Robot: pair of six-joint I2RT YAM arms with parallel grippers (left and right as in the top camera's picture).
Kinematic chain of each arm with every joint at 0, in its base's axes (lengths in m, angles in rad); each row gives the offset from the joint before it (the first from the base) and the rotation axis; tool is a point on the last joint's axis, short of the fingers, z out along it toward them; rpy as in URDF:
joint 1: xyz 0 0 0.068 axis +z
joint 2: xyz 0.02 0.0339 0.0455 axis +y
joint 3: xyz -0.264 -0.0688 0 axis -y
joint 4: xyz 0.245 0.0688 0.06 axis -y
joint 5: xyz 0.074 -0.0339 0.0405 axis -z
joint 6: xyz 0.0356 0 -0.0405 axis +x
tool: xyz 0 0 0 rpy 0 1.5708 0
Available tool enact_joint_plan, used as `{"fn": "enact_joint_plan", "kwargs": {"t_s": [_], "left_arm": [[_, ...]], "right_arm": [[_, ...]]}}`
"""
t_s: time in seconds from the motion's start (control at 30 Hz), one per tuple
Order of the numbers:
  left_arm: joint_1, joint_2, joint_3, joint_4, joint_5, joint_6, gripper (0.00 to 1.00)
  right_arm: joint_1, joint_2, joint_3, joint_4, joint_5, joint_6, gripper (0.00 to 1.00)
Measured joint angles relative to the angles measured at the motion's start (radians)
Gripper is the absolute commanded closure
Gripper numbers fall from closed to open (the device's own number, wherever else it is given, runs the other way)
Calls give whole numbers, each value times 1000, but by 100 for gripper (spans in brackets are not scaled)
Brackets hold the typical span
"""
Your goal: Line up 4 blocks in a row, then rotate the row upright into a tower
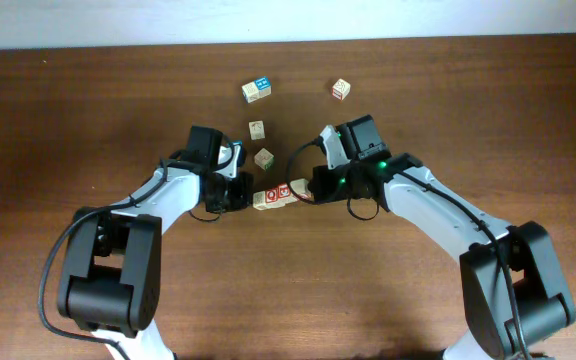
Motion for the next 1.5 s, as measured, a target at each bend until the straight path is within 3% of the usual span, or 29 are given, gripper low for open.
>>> {"fn": "enact_joint_plan", "kwargs": {"t_s": [1.5], "left_arm": [[5,6,-3,-3,-18,0,100]], "right_arm": [[96,-40,53,55,-5,25,96]]}}
